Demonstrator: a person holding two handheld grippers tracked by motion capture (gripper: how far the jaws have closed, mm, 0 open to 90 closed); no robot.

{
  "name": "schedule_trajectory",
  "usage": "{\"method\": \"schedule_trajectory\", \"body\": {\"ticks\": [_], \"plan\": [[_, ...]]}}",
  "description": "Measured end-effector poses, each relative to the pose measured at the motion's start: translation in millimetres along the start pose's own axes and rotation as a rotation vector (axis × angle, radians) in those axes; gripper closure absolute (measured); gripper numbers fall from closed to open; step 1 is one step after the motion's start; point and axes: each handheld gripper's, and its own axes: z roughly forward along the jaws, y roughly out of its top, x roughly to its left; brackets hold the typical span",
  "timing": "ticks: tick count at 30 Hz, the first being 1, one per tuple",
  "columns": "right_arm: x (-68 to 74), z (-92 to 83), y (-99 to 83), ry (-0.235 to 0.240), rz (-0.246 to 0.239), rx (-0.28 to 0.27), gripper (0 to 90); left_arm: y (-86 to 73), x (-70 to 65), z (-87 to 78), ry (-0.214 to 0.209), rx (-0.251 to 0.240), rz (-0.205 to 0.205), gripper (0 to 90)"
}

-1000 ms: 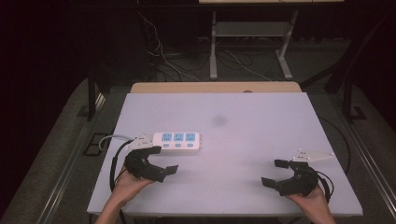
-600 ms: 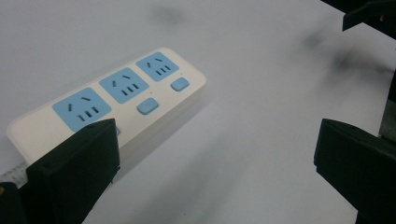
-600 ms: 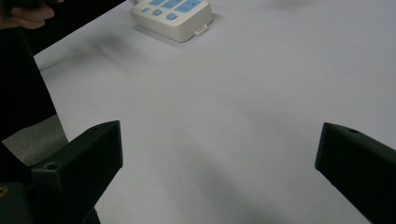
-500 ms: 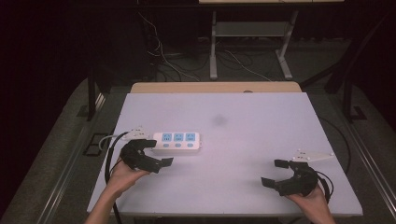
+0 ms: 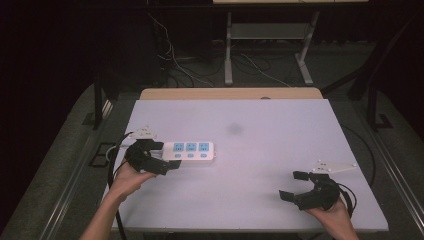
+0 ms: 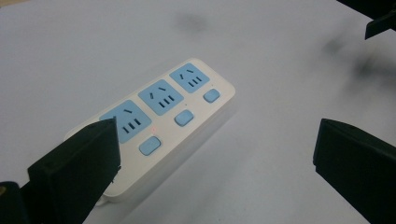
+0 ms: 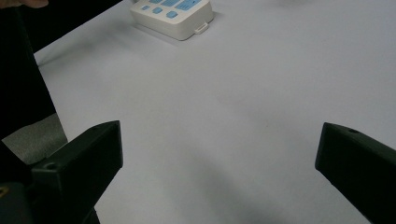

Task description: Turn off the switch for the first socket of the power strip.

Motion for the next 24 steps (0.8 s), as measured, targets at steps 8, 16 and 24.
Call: {"method": "schedule_trajectory", "body": {"ticks": [8,16,24], "plan": [[0.6,0.4,0.2,0.005,-0.002,0.006,0.5,9.2,6.5,1.7,0.011,0.034,0.011,0.0],[0.2,0.9,0.0,0.005,-0.001,0.009,0.5,16.2,13.6,3.6,0.022,0.064,0.017,0.0],[0.2,1.1,-0.1,0.006,-0.001,0.011,0.5,23.8,19.0,3.3,0.035,0.089,0.027,0.0]]}}
